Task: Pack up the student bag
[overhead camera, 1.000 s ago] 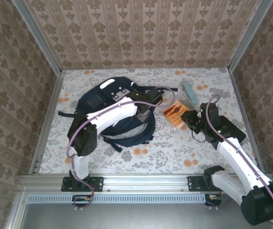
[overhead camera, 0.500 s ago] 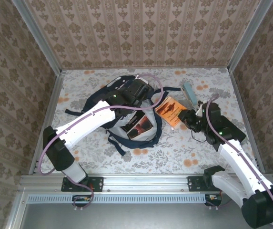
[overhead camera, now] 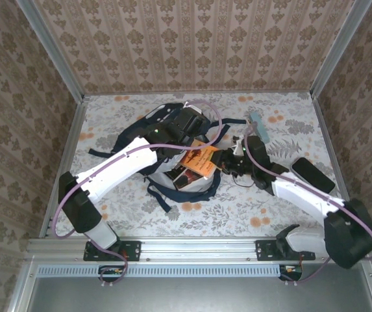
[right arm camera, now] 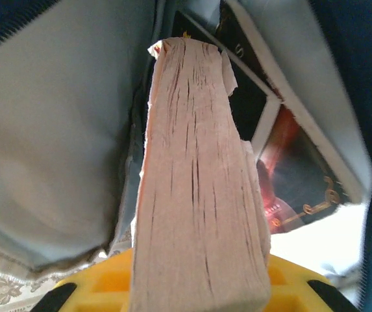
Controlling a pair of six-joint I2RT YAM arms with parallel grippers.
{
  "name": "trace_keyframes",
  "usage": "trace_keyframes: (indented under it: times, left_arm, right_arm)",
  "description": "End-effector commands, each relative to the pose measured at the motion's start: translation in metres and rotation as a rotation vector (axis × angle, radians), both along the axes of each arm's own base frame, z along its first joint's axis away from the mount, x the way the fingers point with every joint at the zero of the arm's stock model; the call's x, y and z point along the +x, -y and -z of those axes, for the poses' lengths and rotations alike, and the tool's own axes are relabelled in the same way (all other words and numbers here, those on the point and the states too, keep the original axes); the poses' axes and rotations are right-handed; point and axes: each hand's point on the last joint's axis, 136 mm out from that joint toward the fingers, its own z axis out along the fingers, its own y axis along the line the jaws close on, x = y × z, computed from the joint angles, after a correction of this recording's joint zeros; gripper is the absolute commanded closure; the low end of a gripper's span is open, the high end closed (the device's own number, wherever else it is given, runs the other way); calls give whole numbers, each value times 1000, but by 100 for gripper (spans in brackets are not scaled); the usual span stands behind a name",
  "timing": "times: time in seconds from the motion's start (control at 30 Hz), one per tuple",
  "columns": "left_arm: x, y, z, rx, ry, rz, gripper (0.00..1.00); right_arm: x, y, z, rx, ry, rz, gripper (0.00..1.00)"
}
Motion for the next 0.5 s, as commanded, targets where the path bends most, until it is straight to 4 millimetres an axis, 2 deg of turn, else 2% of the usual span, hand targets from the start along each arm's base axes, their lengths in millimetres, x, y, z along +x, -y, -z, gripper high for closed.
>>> trace_keyframes:
  times: [0.0, 0.1, 0.27, 0.47]
  left_arm:
    - [1, -2, -61, -208, 144, -53, 95]
    - [0, -5, -63, -233, 144, -62, 95]
    - [1, -9, -62, -260, 137, -86, 96]
    - [6, -21, -62, -315, 113, -130, 95]
  right_arm:
    - [29, -32, -59, 134, 144, -6, 79]
    - [46, -52, -49, 164, 124, 13, 79]
    - [70, -80, -52, 234, 188, 78, 79]
    - [99, -103, -17, 208, 140, 148, 79]
